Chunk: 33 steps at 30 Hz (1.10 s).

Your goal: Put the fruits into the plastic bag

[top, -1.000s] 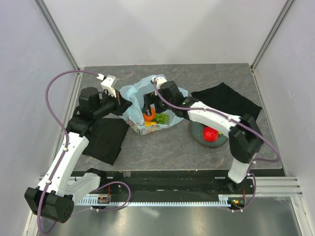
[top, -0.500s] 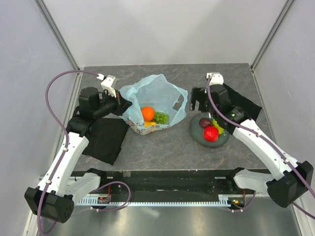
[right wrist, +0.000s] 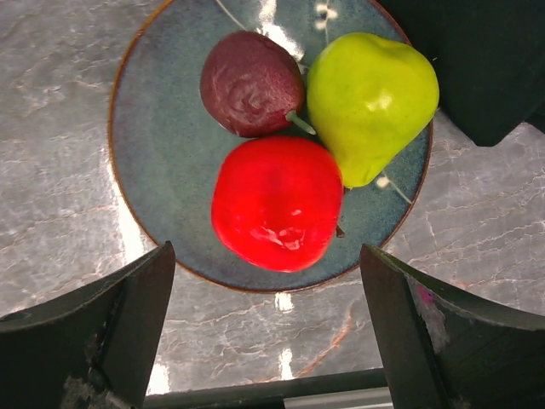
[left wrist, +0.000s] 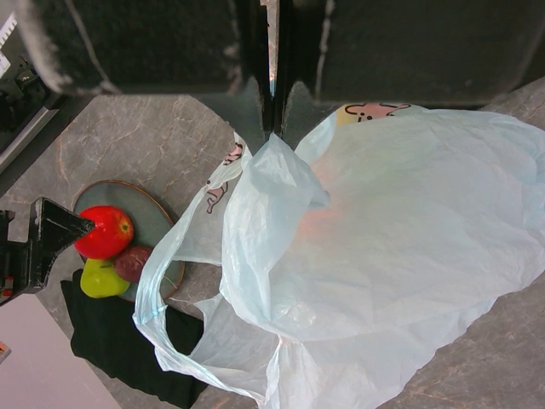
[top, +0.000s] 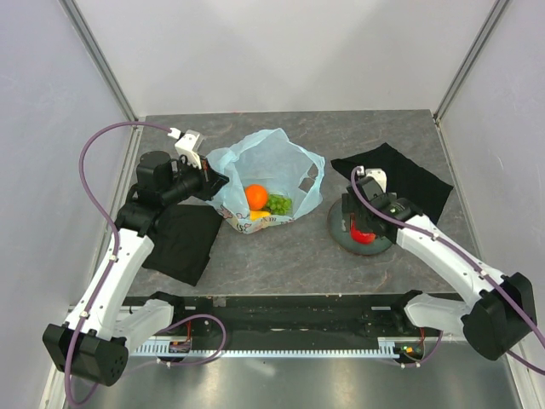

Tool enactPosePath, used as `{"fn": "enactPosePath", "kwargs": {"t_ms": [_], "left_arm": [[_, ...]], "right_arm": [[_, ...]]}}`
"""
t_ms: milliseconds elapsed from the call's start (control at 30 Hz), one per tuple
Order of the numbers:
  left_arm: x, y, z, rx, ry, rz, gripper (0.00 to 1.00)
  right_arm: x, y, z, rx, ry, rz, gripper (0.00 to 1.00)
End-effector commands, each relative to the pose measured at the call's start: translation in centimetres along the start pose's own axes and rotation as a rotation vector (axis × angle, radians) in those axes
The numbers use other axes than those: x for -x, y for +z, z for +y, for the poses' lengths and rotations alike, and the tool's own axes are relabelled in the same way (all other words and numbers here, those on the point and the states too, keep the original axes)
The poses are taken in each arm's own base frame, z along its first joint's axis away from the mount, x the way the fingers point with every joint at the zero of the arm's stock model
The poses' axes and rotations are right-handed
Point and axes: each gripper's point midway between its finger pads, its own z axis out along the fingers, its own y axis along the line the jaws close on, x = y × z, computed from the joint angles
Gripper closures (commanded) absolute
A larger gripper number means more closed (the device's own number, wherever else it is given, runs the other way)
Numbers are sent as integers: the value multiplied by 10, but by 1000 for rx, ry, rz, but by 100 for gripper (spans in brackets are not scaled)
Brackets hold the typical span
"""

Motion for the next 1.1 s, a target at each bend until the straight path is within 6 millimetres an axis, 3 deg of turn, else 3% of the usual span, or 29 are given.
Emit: {"fn": "enactPosePath", "kwargs": {"t_ms": [0, 200, 300, 467, 600, 633, 733, 767, 833, 867, 1000, 1067], "left_arm": [[4, 2, -3, -23, 27, -15, 98], [5, 1, -2, -18, 30, -20, 98], [4, 1, -3, -24, 29, -19, 98], [5, 0, -4, -23, 30, -22, 98], [5, 0, -4, -26, 27, -23, 98], [5, 0, -5, -29, 25, -21, 98], [5, 1, -5, -35, 24, -20, 98], [5, 1, -6, -36, 22, -18, 98], [4, 1, -6, -36, 21, -17, 98], [5, 1, -6, -36, 22, -20, 98], [5, 2, -3, -24, 25, -19, 99], [4, 2, -3, -23, 26, -16, 99]], "right_arm": [[-1, 16, -1, -23, 20, 7, 4], [-5, 38, -5, -55, 18, 25, 4], [-4, 45, -3, -41, 21, 23, 9], [-3, 41, 2, -13, 14, 40, 41], [5, 11, 4, 49, 6, 54, 53], [23, -7, 10, 100, 23, 4, 55], [48, -43, 34, 292, 19, -78, 60], [71, -57, 46, 369, 37, -152, 61], [89, -76, 69, 514, 43, -227, 62], [112, -84, 81, 577, 66, -320, 65], [144, -85, 134, 775, 89, -380, 72], [162, -76, 167, 820, 66, -386, 71]]}}
